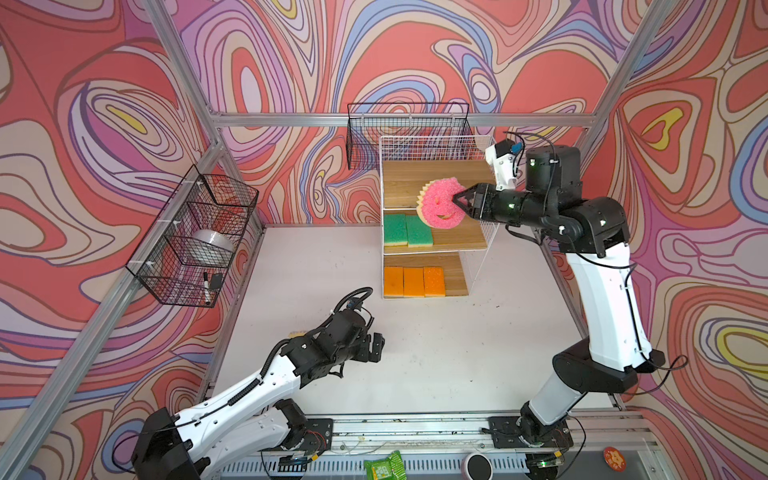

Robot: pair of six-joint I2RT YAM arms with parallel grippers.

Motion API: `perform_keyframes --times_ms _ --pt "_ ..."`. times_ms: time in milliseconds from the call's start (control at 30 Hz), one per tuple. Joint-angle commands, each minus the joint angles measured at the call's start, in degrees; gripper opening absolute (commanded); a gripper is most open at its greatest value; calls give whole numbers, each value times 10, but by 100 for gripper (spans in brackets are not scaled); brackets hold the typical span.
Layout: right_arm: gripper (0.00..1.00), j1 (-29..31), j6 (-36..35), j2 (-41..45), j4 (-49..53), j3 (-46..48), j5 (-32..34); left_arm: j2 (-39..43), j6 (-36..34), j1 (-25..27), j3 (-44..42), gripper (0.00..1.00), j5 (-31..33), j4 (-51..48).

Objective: Place and organize the cleaning sponges onto the shelf
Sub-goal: 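Lower the pink smiley sponge onto the top shelf with the right gripper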

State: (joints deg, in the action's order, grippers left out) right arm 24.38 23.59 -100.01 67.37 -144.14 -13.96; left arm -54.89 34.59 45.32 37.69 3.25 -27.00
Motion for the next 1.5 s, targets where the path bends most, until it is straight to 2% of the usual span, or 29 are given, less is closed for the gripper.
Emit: perform_keyframes --times_ms 0,300,400,800,900,1067,1467 --pt "31 1 2 -33 -62 -16 -9 -1 6 -4 -11 99 0 5" --pt "32 1 23 -82 -150 -38 -6 3 9 -4 -27 99 -3 13" --pt "32 1 26 -103 -148 -61 -1 -2 8 -4 -28 99 -5 15" --pt "33 1 27 -134 -160 -35 6 0 4 -4 -31 99 0 14" --pt "38 2 27 -137 -167 -26 6 1 3 -5 -31 99 2 13" --pt "53 1 22 -142 -172 -13 8 3 1 -7 -30 99 2 9" --pt "64 2 16 -129 -190 16 9 -2 -2 -9 -23 99 1 9"
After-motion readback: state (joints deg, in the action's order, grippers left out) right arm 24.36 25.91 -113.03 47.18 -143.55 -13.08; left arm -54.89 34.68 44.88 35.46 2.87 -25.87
